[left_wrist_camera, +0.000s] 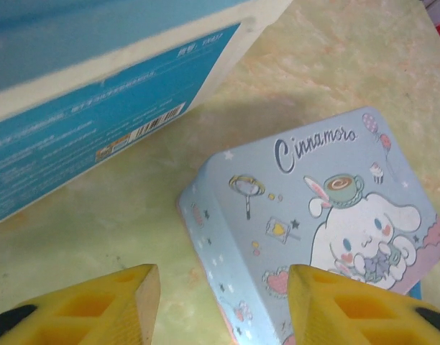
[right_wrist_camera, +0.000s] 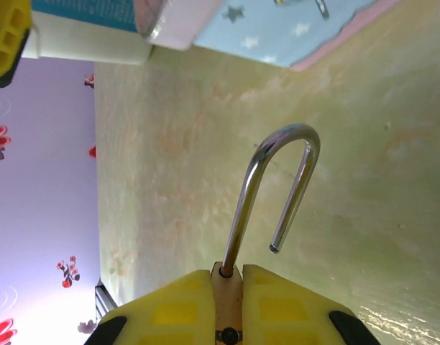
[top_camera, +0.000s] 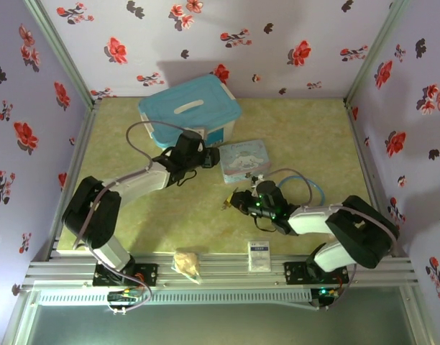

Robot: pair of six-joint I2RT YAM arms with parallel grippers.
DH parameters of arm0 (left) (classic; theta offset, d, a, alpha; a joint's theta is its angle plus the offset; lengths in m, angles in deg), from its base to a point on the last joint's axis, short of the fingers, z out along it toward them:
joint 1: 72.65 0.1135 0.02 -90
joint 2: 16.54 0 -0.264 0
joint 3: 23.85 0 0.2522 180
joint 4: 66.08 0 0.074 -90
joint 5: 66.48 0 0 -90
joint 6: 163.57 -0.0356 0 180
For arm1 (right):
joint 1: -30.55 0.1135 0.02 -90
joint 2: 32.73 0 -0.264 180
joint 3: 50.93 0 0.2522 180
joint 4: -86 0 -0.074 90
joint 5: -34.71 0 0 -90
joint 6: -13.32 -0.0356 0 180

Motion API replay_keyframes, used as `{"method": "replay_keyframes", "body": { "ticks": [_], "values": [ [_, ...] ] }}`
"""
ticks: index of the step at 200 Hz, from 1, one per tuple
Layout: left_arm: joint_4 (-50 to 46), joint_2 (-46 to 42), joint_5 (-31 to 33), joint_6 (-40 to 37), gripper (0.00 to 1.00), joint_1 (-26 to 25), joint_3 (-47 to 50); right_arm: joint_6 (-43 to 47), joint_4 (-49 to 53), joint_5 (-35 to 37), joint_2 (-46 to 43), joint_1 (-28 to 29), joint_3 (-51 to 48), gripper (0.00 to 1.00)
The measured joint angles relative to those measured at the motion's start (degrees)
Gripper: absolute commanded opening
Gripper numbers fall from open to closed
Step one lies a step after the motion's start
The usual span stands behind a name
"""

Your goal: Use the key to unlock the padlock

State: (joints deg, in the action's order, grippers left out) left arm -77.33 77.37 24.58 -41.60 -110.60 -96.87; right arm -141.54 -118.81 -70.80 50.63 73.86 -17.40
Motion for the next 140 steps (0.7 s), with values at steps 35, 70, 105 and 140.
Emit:
{"method": "replay_keyframes", "body": {
  "ticks": [35,70,105,140],
  "values": [
    [-0.2,-0.2,0.0,0.2,0.50,0.0,3.0,-1.4,-3.8,-1.8,4.5,0.3,-1.5,0.00],
    [-0.4,-0.2,-0.2,0.5,0.50,0.0,3.7,-1.6,-4.9,-3.4,5.0,0.3,-3.1,0.00],
    [-0.4,-0.2,-0.2,0.7,0.50,0.0,3.7,-1.4,-3.0,-4.0,3.7,0.2,-5.1,0.00],
    [-0.3,-0.2,-0.2,0.7,0.51,0.0,3.7,0.6,3.0,-4.3,1.1,0.2,-4.2,0.10]
  ]
}}
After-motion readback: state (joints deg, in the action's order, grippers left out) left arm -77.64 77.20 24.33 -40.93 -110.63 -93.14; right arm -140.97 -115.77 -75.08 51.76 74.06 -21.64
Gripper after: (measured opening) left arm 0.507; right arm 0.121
